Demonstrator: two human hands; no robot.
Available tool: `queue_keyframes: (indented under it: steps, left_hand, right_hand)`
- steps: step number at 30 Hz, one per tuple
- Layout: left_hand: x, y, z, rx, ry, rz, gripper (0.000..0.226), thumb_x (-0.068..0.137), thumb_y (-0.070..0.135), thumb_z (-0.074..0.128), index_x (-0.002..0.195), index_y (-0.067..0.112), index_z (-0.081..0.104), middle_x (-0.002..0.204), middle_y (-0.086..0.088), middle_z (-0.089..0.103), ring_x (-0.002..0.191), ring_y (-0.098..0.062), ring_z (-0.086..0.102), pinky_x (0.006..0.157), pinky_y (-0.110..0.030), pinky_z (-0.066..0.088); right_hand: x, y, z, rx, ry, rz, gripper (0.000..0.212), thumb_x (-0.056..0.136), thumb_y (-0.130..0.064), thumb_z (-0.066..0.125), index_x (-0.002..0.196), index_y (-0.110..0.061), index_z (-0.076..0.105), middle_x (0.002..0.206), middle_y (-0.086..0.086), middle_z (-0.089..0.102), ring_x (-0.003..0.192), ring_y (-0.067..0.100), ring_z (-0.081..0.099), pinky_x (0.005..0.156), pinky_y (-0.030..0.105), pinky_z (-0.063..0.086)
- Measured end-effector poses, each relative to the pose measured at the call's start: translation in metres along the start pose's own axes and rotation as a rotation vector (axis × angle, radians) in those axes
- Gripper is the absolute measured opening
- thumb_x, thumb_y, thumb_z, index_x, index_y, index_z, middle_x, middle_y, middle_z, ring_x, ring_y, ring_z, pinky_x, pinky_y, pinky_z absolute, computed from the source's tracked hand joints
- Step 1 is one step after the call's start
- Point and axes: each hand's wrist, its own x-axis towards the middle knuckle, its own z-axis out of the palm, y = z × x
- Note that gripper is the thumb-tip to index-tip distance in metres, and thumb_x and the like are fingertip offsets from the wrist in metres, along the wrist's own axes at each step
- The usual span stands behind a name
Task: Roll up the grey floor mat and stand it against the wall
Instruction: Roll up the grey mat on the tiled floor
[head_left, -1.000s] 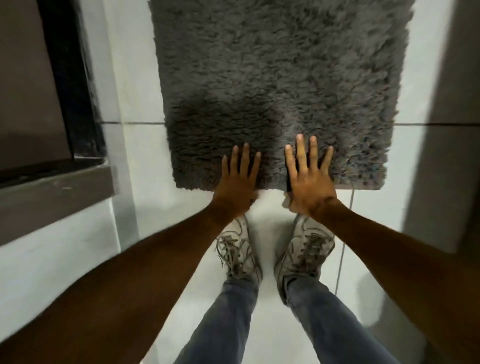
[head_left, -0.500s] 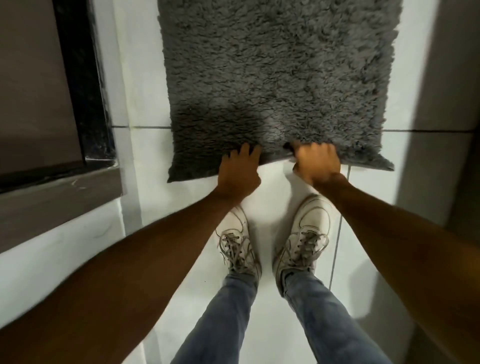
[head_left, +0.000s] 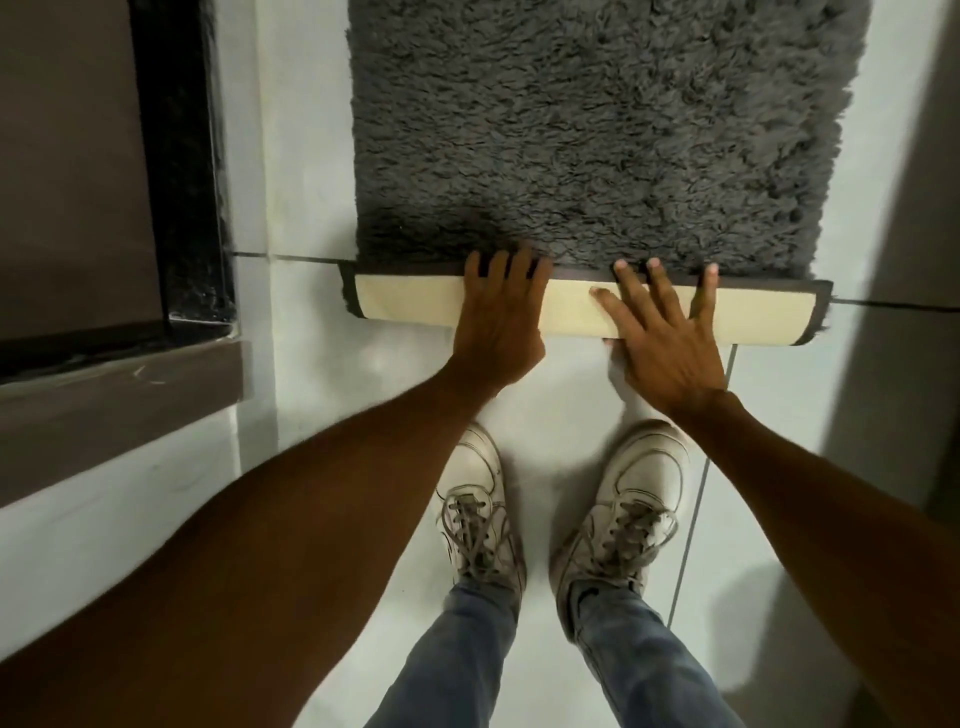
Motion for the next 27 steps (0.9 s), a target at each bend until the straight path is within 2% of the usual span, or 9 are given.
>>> queue_keyframes:
  steps: [2, 5, 8, 12, 16, 18, 21, 25, 27]
  left_hand:
    - [-0.02, -0.012, 0.015, -0.013, 0.099, 0.035, 0.07, 0.085, 0.03, 0.053, 0.152, 0.011, 0.039, 0.152, -0.019, 0.044, 0.143, -0.041, 0.035, 0.117, -0.07, 0.017]
    - [-0.033, -0.041, 0.026, 0.008, 0.059, 0.085, 0.073, 0.099, 0.058, 0.034, 0.16, 0.017, 0.025, 0.165, -0.02, 0.026, 0.153, -0.044, 0.016, 0.116, -0.075, 0.008]
    - [-0.024, -0.059, 0.021, 0.076, -0.051, 0.099, 0.067, 0.101, 0.06, 0.028, 0.16, 0.028, 0.023, 0.161, -0.019, 0.033, 0.148, -0.045, 0.027, 0.113, -0.077, 0.015]
    - [-0.007, -0.064, -0.002, 0.076, -0.061, 0.128, 0.056, 0.101, 0.05, 0.044, 0.151, 0.027, 0.037, 0.14, -0.015, 0.054, 0.126, -0.039, 0.051, 0.108, -0.068, 0.035]
    - [0.007, -0.071, -0.025, -0.024, -0.115, 0.265, 0.057, 0.1, 0.056, 0.045, 0.138, 0.014, 0.048, 0.118, -0.018, 0.065, 0.101, -0.036, 0.064, 0.089, -0.05, 0.053]
    - [0.016, -0.072, -0.028, -0.116, -0.17, 0.29, 0.062, 0.099, 0.062, 0.041, 0.133, 0.011, 0.049, 0.108, -0.017, 0.068, 0.09, -0.032, 0.066, 0.079, -0.042, 0.057]
    - [0.025, -0.065, -0.02, -0.149, -0.215, 0.226, 0.065, 0.1, 0.063, 0.037, 0.134, 0.008, 0.045, 0.115, -0.021, 0.066, 0.097, -0.037, 0.065, 0.08, -0.042, 0.053]
    - [0.01, -0.049, 0.0, 0.094, -0.08, 0.072, 0.061, 0.098, 0.061, 0.04, 0.138, 0.015, 0.048, 0.13, -0.022, 0.057, 0.115, -0.039, 0.054, 0.099, -0.05, 0.042]
    - [0.0, -0.036, 0.008, 0.077, 0.029, -0.011, 0.051, 0.094, 0.051, 0.047, 0.136, 0.022, 0.052, 0.134, -0.019, 0.055, 0.121, -0.039, 0.052, 0.104, -0.055, 0.038]
  right_hand:
    - [0.007, 0.011, -0.004, -0.031, -0.015, -0.016, 0.076, 0.093, -0.035, 0.063, 0.163, -0.029, 0.035, 0.171, 0.015, 0.031, 0.156, 0.046, 0.03, 0.118, 0.081, 0.007]
    - [0.011, 0.017, -0.008, -0.038, 0.013, 0.028, 0.072, 0.096, -0.041, 0.061, 0.162, -0.033, 0.036, 0.163, 0.016, 0.042, 0.147, 0.047, 0.041, 0.118, 0.079, 0.017]
    - [0.013, 0.018, -0.008, -0.011, 0.035, 0.065, 0.066, 0.097, -0.044, 0.058, 0.159, -0.031, 0.04, 0.152, 0.017, 0.05, 0.136, 0.045, 0.049, 0.114, 0.073, 0.029]
    - [0.016, 0.017, -0.016, 0.024, 0.076, 0.109, 0.053, 0.1, -0.045, 0.057, 0.15, -0.03, 0.046, 0.121, 0.016, 0.066, 0.105, 0.043, 0.062, 0.096, 0.058, 0.044]
    - [0.011, 0.028, -0.03, 0.098, -0.069, 0.059, 0.049, 0.102, -0.048, 0.046, 0.144, -0.023, 0.05, 0.117, 0.019, 0.07, 0.1, 0.046, 0.067, 0.089, 0.057, 0.05]
    - [0.01, 0.041, -0.032, 0.159, -0.154, -0.013, 0.05, 0.103, -0.05, 0.042, 0.141, -0.018, 0.05, 0.113, 0.02, 0.073, 0.091, 0.044, 0.07, 0.078, 0.05, 0.055]
    - [0.023, 0.057, -0.03, 0.252, -0.232, 0.012, 0.051, 0.104, -0.054, 0.042, 0.136, -0.014, 0.045, 0.099, 0.019, 0.075, 0.075, 0.037, 0.067, 0.068, 0.04, 0.047]
    - [0.017, 0.041, -0.019, 0.076, -0.049, 0.089, 0.062, 0.1, -0.057, 0.035, 0.133, -0.008, 0.054, 0.129, 0.024, 0.063, 0.113, 0.041, 0.059, 0.101, 0.056, 0.042]
    - [-0.005, 0.017, -0.012, 0.073, 0.079, 0.145, 0.06, 0.101, -0.049, 0.041, 0.143, -0.008, 0.052, 0.148, 0.026, 0.053, 0.132, 0.044, 0.05, 0.112, 0.062, 0.034]
